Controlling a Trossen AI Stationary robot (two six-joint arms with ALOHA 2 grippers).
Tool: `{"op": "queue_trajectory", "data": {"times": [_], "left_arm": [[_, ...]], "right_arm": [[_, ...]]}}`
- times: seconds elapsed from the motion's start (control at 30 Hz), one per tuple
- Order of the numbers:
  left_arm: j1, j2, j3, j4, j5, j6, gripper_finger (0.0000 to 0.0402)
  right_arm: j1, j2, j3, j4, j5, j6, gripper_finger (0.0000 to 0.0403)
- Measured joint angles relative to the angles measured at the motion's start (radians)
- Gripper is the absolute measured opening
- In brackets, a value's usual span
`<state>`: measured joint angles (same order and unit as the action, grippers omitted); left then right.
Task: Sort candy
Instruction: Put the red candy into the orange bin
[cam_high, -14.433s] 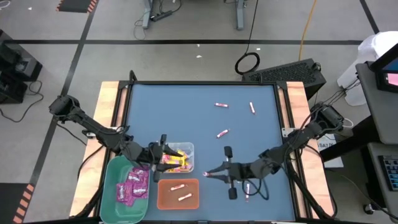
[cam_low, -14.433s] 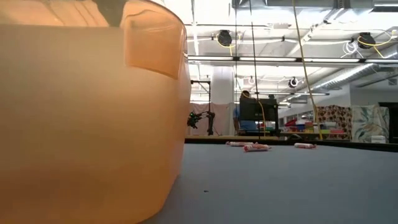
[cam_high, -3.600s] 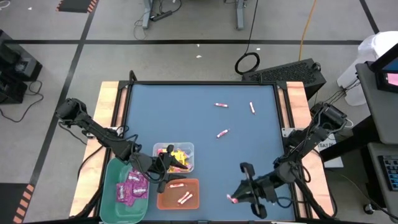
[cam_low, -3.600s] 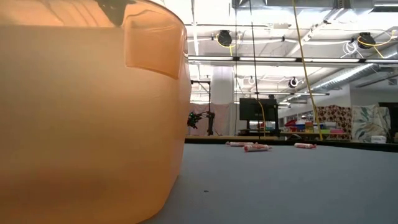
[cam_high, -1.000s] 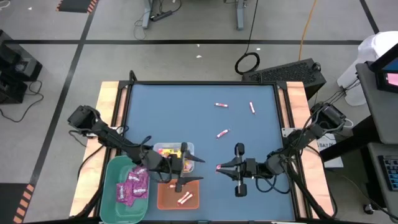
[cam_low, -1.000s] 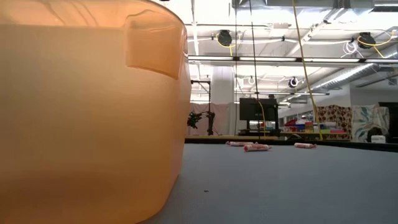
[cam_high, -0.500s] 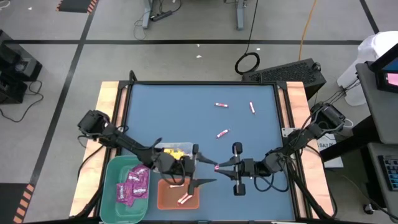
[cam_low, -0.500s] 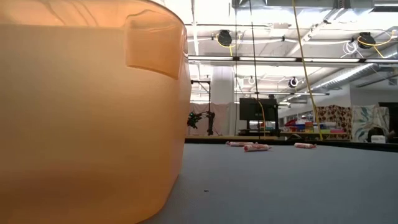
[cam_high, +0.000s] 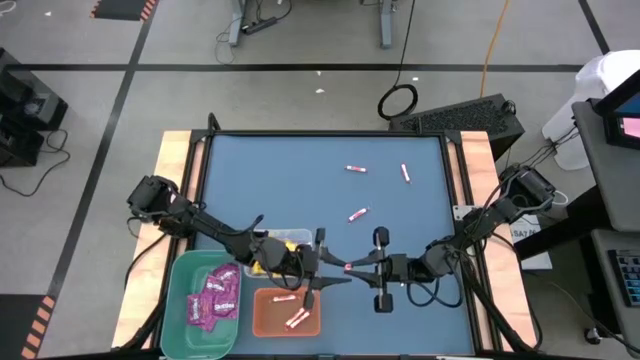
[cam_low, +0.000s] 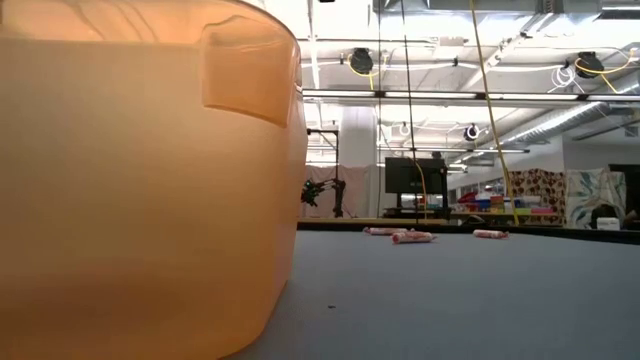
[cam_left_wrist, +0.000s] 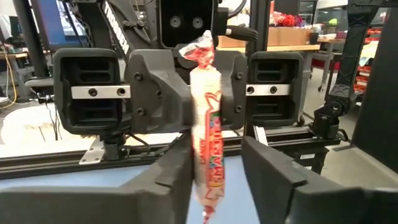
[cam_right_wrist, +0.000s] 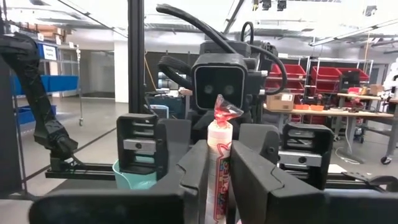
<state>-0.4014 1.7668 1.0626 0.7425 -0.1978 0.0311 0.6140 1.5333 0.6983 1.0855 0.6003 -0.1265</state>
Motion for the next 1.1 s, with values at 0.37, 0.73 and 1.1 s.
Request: {"op": "queue_trajectory", "data": {"times": [0.37,0.73,1.1], "left_arm": [[0.002,-0.009,0.0,-0.024,0.006,-0.003,0.0052],[-0.053,-0.132,0.0,-0.401,0.015,-0.132,0.006],[-0.214,-0.151,0.0,-0.804,0.022,-0.383,0.0061]], "right_arm": [[0.025,0.0,0.0,-0.007,0.039,0.046,0.0113],[0.142,-0.001,0.0,-0.076,0.263,0.036,0.0205],[0.187,-0.001,0.0,-0.22,0.37,0.144,0.0211]]}}
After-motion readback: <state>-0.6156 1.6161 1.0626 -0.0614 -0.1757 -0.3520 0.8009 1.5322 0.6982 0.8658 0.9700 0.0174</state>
